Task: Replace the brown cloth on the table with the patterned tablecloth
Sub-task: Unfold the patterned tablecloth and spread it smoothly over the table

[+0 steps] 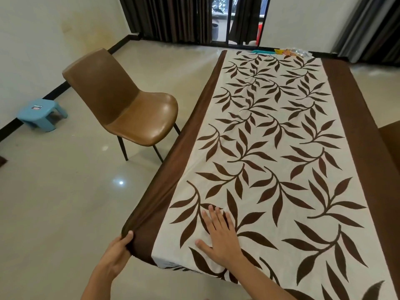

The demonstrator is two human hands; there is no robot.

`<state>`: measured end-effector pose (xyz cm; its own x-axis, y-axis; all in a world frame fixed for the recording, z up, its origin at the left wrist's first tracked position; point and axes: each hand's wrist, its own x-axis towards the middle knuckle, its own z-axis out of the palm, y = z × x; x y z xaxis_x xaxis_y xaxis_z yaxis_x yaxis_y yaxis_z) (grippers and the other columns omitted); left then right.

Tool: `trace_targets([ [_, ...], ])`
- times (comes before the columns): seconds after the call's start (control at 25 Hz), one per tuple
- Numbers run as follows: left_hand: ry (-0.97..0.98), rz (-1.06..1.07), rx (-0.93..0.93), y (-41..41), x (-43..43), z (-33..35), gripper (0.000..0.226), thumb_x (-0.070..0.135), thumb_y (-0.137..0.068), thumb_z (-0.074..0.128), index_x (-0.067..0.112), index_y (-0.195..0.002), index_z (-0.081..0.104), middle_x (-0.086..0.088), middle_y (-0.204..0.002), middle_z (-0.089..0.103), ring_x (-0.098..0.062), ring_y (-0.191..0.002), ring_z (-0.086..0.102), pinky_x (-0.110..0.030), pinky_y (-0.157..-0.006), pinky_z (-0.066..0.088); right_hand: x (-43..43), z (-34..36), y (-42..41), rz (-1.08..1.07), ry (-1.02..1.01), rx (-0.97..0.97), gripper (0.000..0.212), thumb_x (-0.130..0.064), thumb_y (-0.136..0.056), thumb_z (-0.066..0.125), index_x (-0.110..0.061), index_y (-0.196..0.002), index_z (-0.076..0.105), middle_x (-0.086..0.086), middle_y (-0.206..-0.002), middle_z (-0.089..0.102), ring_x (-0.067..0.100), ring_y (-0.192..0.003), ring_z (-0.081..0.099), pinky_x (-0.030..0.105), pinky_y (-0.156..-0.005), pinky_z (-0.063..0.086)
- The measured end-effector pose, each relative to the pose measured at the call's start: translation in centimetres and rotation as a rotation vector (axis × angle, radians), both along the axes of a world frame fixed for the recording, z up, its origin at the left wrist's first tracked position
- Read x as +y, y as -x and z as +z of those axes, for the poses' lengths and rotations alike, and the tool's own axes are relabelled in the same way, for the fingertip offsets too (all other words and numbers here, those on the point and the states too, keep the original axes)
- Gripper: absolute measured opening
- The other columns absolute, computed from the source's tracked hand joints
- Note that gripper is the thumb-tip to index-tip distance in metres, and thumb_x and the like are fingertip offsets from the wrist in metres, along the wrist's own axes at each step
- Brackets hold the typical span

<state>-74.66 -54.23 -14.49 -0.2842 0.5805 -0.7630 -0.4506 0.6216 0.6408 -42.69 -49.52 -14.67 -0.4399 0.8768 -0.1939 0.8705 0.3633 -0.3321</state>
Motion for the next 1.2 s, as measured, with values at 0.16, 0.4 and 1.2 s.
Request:
trace_targets([
  [0.16,0.154,-0.015,0.144,0.6,-1.4,-0.8,0.051,0.028,-0.087,0.067,-0.009,-0.120,0.053,-0.025,-0.121,0.061,-0.035,-0.102,0.061,-0.044,-0.094,0.046,-0.1,0.7,-0.7,-0.001,-0.060,0.093,0.077,-0.071,-0.091,0.027,-0.031,-0.154,0.007,-0.006,-0.159,-0.005,0.015,-0.148,-0.003,0.037,-0.119,-0.006],
  [0.4,0.042,-0.349,1.045,-5.8,3.2,2.5,0.066,0.043,-0.087,0.061,0.005,-0.137,0.042,-0.024,-0.142,0.038,-0.039,-0.131,0.035,-0.051,-0.107,0.030,1.9,0.2,-4.8,-0.259,-0.073,0.025,0.077,-0.067,-0.094,0.020,-0.021,-0.154,0.005,0.005,-0.161,-0.007,0.022,-0.148,-0.010,0.041,-0.118,-0.005],
  [1.2,-0.287,-0.917,1.423,-22.1,9.3,-0.2,0.088,0.080,-0.080,0.016,0.030,-0.153,0.014,-0.009,-0.160,0.008,-0.037,-0.146,0.002,-0.058,-0.113,-0.004,2.5,1.4,-33.0,-0.715,-0.132,-0.063,0.083,-0.073,-0.087,0.006,-0.023,-0.154,0.009,0.005,-0.161,-0.005,0.023,-0.147,-0.012,0.048,-0.118,-0.002],
])
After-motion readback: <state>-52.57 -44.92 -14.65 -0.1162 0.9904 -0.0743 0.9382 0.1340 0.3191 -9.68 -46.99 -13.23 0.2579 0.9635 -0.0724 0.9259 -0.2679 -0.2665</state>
